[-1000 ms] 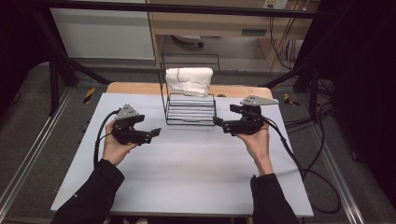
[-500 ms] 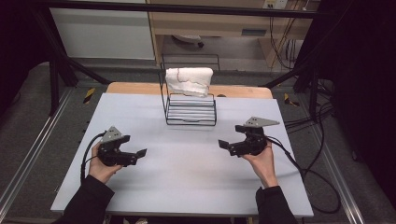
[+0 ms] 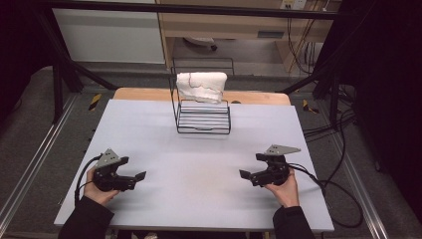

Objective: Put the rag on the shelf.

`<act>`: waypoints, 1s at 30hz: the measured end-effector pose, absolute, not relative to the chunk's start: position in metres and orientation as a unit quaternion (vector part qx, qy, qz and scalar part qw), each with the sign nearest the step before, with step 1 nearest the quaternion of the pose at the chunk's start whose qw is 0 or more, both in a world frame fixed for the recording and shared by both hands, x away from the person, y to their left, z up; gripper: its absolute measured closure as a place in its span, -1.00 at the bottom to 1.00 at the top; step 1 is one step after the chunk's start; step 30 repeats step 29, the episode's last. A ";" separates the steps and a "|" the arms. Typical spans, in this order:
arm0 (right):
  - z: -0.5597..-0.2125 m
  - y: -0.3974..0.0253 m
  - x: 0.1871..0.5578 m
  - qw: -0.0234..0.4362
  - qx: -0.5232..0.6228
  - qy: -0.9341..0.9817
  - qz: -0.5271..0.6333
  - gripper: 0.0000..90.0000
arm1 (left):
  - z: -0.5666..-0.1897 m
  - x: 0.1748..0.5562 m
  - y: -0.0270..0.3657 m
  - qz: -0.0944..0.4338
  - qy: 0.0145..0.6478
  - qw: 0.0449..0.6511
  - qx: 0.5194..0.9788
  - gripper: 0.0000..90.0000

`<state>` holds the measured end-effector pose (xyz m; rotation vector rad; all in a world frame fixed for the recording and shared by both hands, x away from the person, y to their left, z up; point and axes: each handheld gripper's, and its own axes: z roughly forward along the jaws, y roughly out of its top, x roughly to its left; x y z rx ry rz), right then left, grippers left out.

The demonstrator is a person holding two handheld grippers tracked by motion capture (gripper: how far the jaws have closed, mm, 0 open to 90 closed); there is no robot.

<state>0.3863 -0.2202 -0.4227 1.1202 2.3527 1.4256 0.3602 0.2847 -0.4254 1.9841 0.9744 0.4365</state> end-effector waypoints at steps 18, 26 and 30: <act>-0.445 -0.267 0.365 0.087 0.404 0.776 0.476 -0.99 | -0.441 0.349 0.293 0.162 0.385 0.426 0.803 -0.78; -0.450 -0.266 0.365 0.084 0.407 0.781 0.467 -0.99 | -0.441 0.349 0.295 0.164 0.385 0.426 0.803 -0.78; -0.450 -0.266 0.365 0.085 0.406 0.781 0.467 -0.99 | -0.442 0.349 0.294 0.163 0.383 0.424 0.804 -0.78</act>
